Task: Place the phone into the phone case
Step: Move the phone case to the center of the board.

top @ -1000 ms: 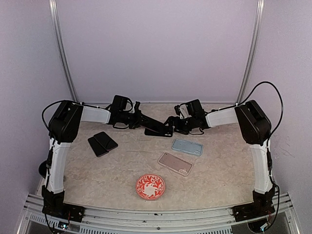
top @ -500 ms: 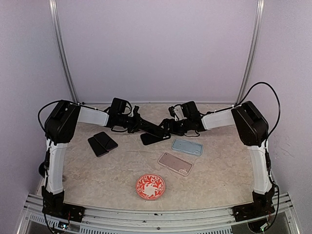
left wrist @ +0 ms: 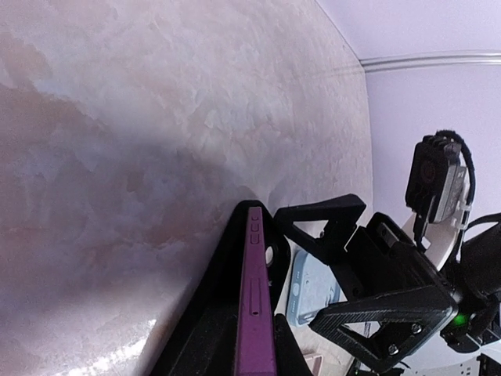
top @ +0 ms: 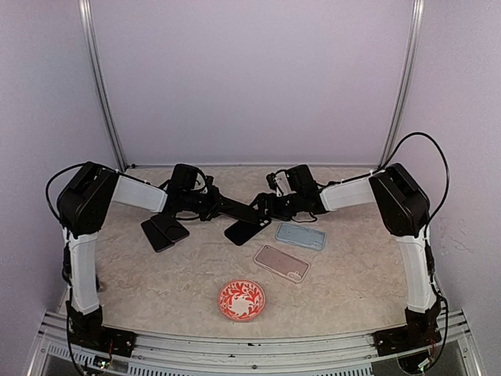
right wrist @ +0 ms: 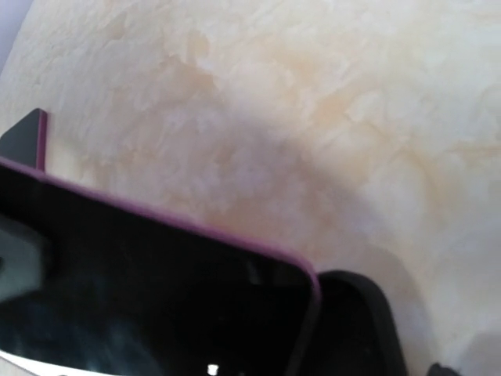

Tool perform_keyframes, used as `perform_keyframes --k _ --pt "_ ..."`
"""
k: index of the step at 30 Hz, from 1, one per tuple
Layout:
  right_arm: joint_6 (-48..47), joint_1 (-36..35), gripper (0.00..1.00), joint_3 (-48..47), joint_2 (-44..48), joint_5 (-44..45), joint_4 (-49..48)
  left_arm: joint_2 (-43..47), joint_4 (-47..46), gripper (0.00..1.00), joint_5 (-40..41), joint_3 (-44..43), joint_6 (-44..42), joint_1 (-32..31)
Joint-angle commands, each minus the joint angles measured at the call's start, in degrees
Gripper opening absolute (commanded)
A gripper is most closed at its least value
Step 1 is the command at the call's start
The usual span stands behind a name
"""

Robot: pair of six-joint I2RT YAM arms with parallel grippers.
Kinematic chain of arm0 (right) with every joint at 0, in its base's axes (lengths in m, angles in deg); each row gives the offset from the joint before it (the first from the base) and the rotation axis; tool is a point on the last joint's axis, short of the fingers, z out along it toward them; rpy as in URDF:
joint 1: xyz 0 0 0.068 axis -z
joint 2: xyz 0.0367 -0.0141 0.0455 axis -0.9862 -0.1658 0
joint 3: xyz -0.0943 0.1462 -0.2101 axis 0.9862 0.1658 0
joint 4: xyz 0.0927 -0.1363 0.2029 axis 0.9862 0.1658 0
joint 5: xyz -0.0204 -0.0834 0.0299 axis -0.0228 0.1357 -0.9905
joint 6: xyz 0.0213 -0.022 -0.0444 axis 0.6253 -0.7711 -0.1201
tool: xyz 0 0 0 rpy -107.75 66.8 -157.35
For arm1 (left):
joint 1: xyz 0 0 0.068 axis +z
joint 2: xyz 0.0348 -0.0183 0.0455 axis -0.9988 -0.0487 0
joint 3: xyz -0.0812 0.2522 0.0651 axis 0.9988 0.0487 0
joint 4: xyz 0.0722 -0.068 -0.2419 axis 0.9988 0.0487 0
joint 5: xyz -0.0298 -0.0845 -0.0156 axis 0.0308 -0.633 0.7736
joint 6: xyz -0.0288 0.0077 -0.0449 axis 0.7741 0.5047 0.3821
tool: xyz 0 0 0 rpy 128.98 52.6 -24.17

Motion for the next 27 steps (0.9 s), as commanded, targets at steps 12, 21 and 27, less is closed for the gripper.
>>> perform_keyframes --k 12,21,27 --pt "-3.3 -0.6 0.97 1.9 4.7 0.9 2.9 12.3 4.8 0.0 13.2 2.1 -2.6 -3.7" --pt "-6.5 -0.7 0.97 2.0 6.7 0.8 3.9 26.0 5.5 0.0 19.8 15.4 1.9 -6.5" --pt "-13.6 -1.5 0.96 5.2 10.8 -3.1 2.8 32.6 5.9 0.0 25.1 21.6 0.9 -7.0"
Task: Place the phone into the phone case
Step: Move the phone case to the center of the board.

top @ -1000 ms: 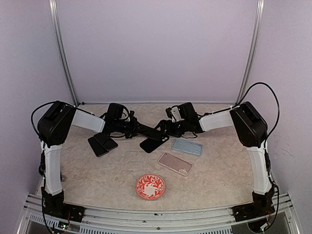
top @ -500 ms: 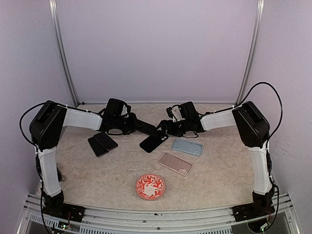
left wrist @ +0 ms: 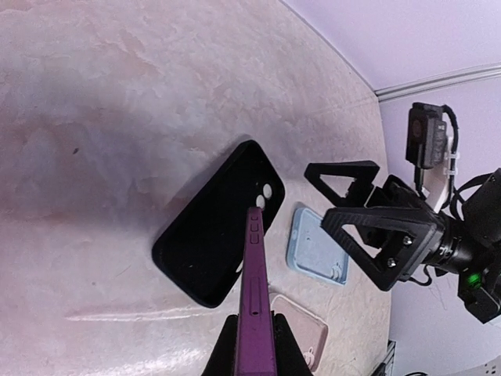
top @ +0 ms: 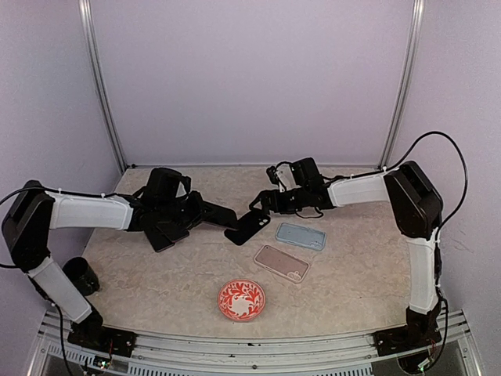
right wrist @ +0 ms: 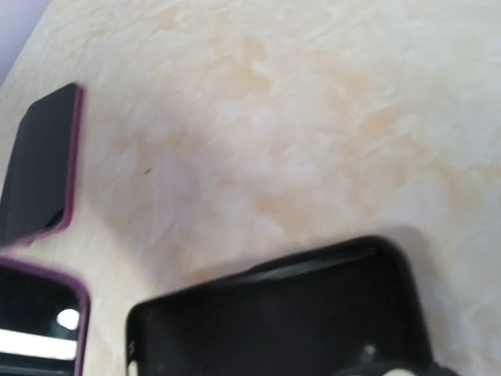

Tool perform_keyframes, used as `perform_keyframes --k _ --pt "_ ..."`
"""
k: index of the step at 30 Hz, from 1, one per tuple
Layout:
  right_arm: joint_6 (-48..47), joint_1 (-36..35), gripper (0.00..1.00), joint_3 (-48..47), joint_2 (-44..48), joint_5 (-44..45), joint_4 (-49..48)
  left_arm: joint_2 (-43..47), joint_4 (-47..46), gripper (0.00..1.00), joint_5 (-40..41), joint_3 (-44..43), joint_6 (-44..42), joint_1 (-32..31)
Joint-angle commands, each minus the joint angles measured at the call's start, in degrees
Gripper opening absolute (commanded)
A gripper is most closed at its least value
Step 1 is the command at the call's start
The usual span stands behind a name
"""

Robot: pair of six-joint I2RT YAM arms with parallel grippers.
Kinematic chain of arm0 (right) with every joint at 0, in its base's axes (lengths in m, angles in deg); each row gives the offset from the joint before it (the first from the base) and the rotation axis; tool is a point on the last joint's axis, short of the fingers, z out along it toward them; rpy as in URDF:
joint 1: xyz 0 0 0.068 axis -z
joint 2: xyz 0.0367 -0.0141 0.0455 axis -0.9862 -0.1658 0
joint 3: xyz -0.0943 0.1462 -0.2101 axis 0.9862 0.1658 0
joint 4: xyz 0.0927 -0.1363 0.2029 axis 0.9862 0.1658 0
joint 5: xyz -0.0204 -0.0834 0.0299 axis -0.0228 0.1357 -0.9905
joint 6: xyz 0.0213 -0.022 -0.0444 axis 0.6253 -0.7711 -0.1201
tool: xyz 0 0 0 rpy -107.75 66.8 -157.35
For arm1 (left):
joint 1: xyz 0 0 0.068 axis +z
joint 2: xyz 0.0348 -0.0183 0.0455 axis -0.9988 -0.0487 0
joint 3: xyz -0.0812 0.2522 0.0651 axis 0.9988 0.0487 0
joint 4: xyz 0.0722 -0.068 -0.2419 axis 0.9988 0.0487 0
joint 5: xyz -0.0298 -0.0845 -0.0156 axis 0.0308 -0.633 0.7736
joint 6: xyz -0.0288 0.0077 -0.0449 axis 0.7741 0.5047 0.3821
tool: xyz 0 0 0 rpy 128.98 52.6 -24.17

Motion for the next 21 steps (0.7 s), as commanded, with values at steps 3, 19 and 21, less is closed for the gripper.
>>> perform_keyframes --k 3,19,21 --pt "-13.9 -3.0 0.95 4.0 6.7 -5.8 0.7 6.0 -0.1 0.0 6.8 1.6 -1.8 0.1" --pt "-35.4 -9.5 0.94 -1.3 3.5 -13.4 25.0 13.7 1.7 0.0 10.0 3.8 -3.6 5.4" --pt "-36.1 -10.4 0.94 -2.7 1.9 -13.2 27.0 13.8 1.3 0.0 9.9 4.1 -3.4 5.3"
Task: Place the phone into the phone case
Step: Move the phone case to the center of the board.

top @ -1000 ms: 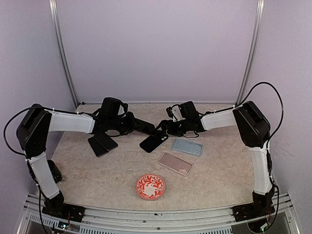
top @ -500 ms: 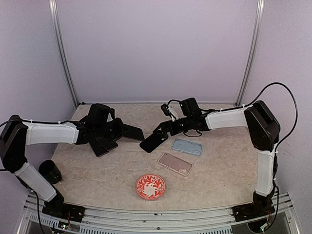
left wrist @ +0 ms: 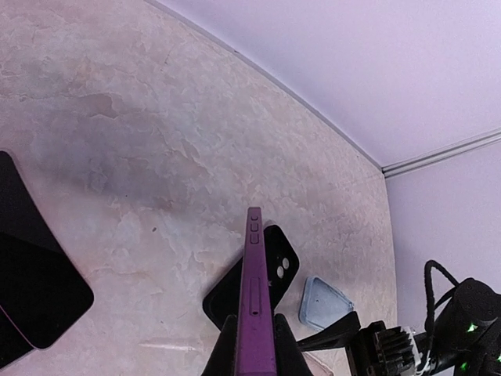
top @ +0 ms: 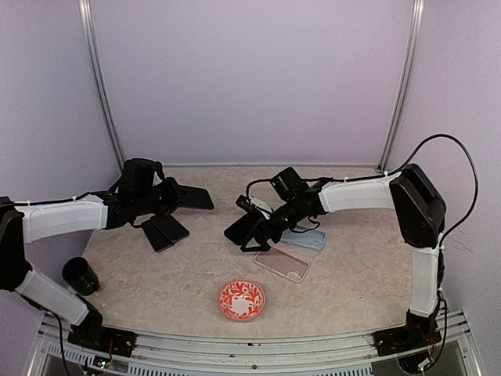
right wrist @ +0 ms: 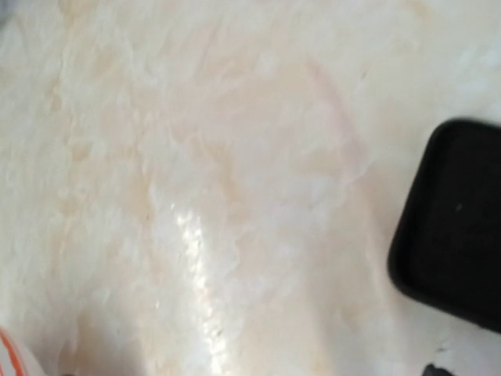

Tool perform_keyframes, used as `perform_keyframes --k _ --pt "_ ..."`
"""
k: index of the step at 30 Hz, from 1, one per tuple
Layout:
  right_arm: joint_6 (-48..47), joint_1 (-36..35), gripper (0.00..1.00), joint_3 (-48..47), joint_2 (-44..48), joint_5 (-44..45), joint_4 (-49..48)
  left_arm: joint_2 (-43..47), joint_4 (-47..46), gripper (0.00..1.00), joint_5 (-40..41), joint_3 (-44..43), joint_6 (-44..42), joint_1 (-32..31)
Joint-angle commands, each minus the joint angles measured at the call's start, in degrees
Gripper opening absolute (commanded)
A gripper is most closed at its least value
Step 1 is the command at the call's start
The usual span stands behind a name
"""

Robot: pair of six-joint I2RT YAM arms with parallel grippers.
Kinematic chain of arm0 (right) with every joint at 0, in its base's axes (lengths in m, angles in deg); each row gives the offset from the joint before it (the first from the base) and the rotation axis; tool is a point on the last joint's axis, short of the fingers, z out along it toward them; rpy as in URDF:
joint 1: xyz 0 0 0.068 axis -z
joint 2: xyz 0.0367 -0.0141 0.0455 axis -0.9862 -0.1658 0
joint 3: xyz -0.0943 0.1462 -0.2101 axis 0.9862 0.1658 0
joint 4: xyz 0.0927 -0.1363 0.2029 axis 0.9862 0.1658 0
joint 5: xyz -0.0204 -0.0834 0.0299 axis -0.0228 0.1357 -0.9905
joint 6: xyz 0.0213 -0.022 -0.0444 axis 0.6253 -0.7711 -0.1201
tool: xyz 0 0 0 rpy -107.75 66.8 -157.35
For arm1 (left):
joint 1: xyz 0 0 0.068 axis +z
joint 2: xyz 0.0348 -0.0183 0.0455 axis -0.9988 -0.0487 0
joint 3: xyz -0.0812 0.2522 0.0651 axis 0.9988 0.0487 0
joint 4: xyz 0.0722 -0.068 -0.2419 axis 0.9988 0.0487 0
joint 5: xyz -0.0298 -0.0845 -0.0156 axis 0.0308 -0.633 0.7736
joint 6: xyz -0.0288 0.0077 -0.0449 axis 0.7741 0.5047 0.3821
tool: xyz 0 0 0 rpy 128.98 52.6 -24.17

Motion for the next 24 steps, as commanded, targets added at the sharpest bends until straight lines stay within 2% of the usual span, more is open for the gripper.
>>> perform_keyframes --k 1,24 --pt "-4.4 -1.9 0.94 -3.7 -3.6 -0.8 6.6 1.9 -2.3 0.0 0.4 0.6 -0.9 0.1" --pt "0.2 -4.0 0.95 -16.2 -14.7 9.0 5.6 3.2 -4.3 0.0 0.8 2.1 0.0 -0.4"
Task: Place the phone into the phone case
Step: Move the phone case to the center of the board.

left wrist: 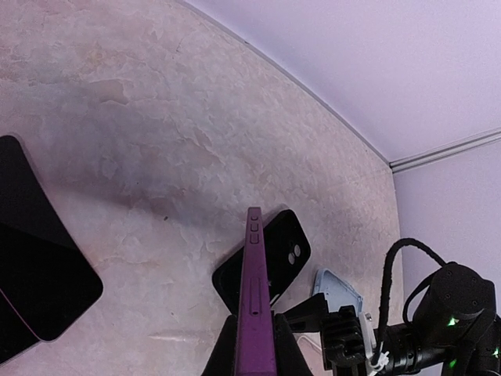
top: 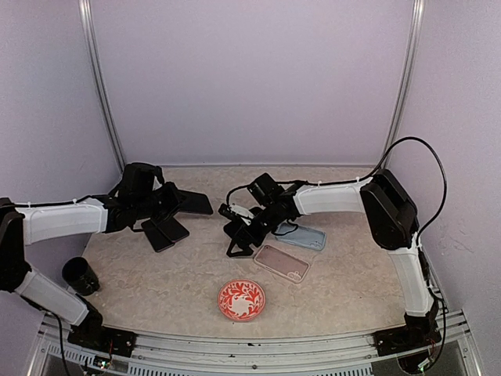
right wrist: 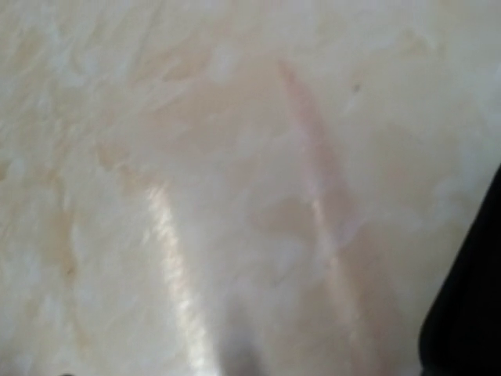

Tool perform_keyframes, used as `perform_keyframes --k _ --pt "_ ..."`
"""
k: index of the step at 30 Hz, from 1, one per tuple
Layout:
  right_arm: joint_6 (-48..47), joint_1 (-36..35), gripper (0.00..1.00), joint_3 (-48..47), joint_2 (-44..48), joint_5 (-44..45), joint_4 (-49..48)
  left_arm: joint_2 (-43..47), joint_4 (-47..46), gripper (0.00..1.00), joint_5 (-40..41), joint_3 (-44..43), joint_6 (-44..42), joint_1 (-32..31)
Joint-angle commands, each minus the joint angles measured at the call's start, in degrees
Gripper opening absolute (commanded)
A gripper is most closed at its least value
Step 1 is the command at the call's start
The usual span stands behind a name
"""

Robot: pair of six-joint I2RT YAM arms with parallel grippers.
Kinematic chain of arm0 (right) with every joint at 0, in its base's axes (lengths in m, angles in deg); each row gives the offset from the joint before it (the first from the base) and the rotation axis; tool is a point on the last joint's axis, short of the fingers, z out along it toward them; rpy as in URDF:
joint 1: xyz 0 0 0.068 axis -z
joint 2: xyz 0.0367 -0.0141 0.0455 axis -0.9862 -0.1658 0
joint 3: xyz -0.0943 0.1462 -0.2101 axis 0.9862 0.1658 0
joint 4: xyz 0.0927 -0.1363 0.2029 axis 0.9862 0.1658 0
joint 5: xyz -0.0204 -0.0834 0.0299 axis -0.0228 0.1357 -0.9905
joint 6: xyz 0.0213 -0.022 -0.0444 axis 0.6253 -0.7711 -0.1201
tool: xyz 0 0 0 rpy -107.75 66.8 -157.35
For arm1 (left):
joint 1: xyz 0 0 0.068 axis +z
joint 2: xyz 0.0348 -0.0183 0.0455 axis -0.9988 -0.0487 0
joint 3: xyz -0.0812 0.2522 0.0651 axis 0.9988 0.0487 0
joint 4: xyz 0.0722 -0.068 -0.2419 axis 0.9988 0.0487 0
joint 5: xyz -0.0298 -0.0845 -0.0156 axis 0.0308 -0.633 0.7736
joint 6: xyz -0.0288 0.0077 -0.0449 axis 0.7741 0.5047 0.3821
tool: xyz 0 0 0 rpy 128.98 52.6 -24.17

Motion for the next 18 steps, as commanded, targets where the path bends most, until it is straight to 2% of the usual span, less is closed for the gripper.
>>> perform_keyframes --k 1,11,18 --pt "1.8 -0.5 0.95 -2.6 -3.0 4.3 -2.0 2.9 -4.1 0.0 0.7 0.2 -0.1 -0.3" --pt "5.6 -0.5 0.97 -11.7 -7.4 7.3 -6.1 4.6 -4.8 0.0 4.0 1.2 0.3 -1.0" --pt "11.1 2.4 0.99 -4.4 0.8 2.4 -13.6 3.2 -6.0 0.0 3.1 1.2 0.6 -1.0"
